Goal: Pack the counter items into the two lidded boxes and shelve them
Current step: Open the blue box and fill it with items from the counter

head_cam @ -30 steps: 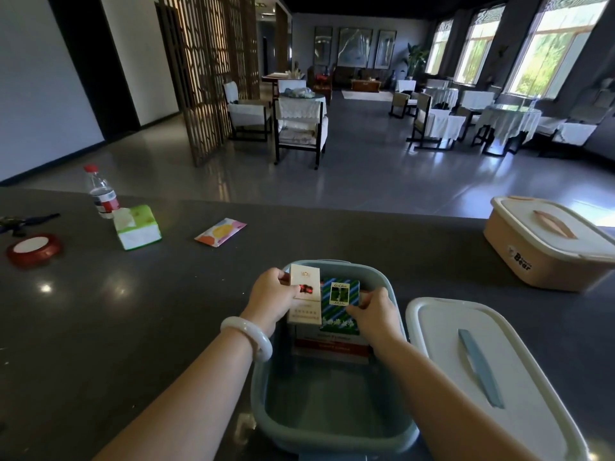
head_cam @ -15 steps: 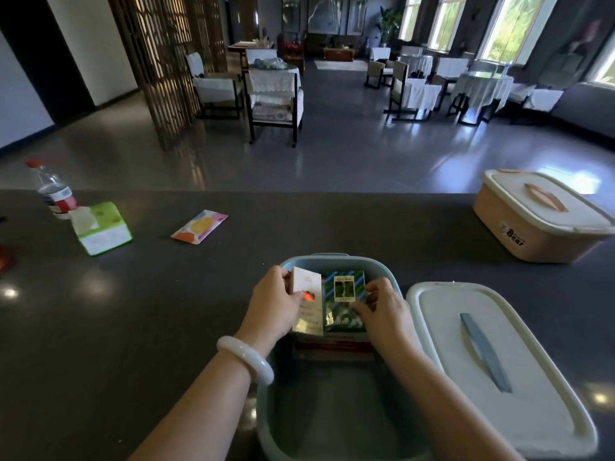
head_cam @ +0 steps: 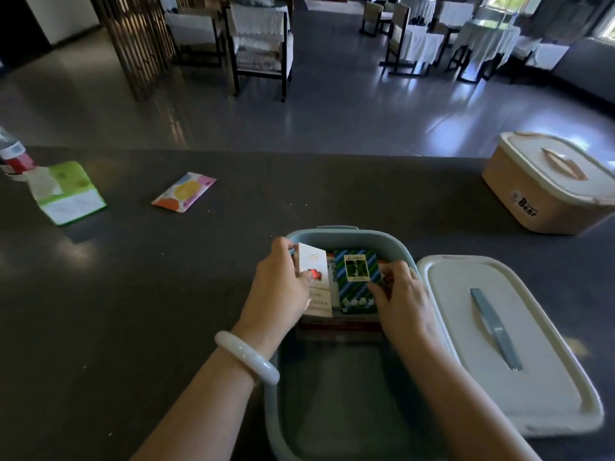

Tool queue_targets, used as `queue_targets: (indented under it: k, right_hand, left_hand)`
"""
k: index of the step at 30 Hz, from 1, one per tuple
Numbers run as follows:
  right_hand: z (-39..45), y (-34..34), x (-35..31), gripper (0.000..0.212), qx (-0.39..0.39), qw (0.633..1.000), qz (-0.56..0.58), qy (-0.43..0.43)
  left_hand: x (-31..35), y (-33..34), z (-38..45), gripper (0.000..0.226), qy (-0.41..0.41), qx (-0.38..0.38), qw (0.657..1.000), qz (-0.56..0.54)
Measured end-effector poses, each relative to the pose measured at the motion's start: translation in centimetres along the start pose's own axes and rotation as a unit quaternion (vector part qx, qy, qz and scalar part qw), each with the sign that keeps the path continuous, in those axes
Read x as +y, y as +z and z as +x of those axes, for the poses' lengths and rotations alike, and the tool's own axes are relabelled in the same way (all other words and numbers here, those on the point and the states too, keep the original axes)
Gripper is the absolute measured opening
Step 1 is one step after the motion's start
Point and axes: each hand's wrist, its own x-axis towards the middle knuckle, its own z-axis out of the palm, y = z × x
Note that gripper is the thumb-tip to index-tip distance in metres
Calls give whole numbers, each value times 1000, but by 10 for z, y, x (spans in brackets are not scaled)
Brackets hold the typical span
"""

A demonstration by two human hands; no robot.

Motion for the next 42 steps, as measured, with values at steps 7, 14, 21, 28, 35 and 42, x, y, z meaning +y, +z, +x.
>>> queue_targets:
  k: [7, 14, 21, 28, 35, 42]
  right_hand:
    - [0, -2, 4, 54, -50, 995, 14, -87]
    - [4, 0, 4, 61, -80, 992, 16, -92]
    - [4, -2, 5, 58, -73, 994, 19, -78]
    - [4, -1, 4, 58, -77, 994, 17, -75]
    - [4, 1, 4, 58, -79, 994, 19, -72]
    - [5, 2, 4, 58, -80, 994, 14, -72]
  left_hand:
    - [6, 1, 3, 42, 3, -12, 999, 34]
    - [15, 5, 2, 40, -2, -31, 999, 39]
    - [20, 11, 5, 32, -15, -40, 999, 26]
    - [19, 15, -2, 25, -12, -26, 1000, 2]
    - [20, 17, -6, 35, -37, -50, 998, -29]
    - [12, 24, -10, 63, -36, -77, 996, -6]
